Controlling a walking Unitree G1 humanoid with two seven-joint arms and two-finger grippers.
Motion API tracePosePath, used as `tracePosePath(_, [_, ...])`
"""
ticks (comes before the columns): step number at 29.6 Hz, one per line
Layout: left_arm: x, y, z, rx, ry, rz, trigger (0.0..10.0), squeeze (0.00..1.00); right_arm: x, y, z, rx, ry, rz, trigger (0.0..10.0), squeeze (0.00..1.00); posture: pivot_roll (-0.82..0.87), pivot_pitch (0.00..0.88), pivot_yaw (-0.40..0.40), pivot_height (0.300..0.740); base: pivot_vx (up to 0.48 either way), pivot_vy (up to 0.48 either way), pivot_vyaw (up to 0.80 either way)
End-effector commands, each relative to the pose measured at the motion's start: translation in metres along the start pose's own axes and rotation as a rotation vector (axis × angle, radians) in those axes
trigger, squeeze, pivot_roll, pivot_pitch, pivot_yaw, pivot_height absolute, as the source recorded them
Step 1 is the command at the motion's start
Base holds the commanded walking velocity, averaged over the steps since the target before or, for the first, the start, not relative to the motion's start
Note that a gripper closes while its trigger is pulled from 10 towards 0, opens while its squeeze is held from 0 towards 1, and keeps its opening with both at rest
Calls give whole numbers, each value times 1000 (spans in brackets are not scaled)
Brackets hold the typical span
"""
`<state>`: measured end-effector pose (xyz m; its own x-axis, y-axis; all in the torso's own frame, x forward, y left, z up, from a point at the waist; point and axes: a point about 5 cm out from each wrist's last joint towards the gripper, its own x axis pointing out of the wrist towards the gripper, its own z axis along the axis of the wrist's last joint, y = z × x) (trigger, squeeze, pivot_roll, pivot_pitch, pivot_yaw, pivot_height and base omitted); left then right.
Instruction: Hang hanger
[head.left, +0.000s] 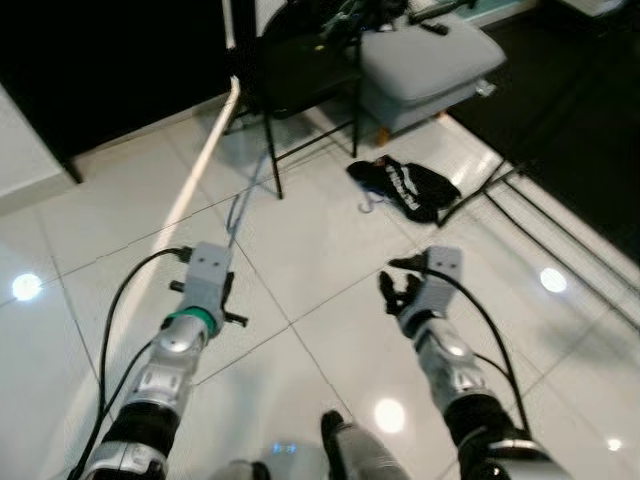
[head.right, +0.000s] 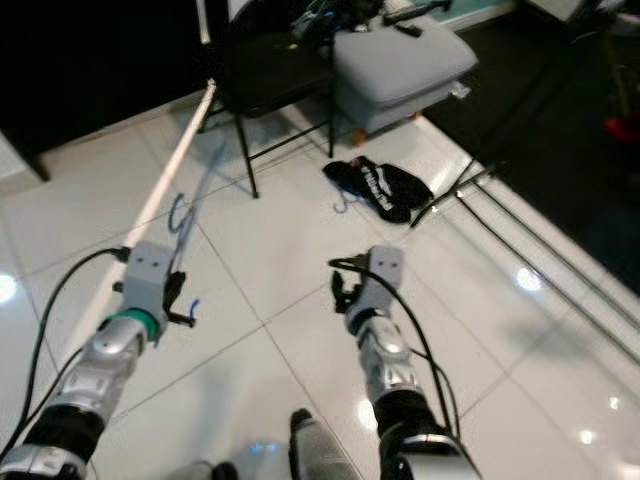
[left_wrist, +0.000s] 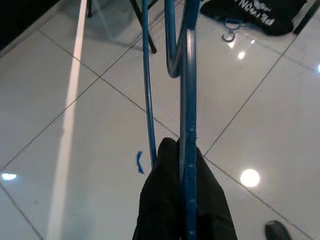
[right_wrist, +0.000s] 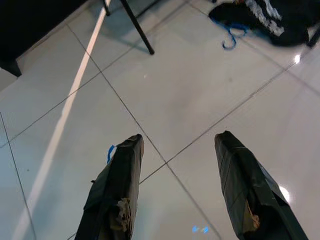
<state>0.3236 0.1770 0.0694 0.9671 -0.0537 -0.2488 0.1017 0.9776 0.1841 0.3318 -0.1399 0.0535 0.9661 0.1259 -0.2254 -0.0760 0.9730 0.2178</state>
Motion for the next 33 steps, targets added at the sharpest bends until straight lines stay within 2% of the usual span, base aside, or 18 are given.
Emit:
tracePosePath(1, [-1,-5,-2,-9,-1,-10,10000,0,-3,-7,-5,10,17,-26,10000,0,22,167,55,740,0,0,-800])
tracePosePath(33, [-2,-6,1,-44,-18,-16,10000,0,-4,-8,-5,9,15,-34,10000,0,18,169,56,740,0,0,-800])
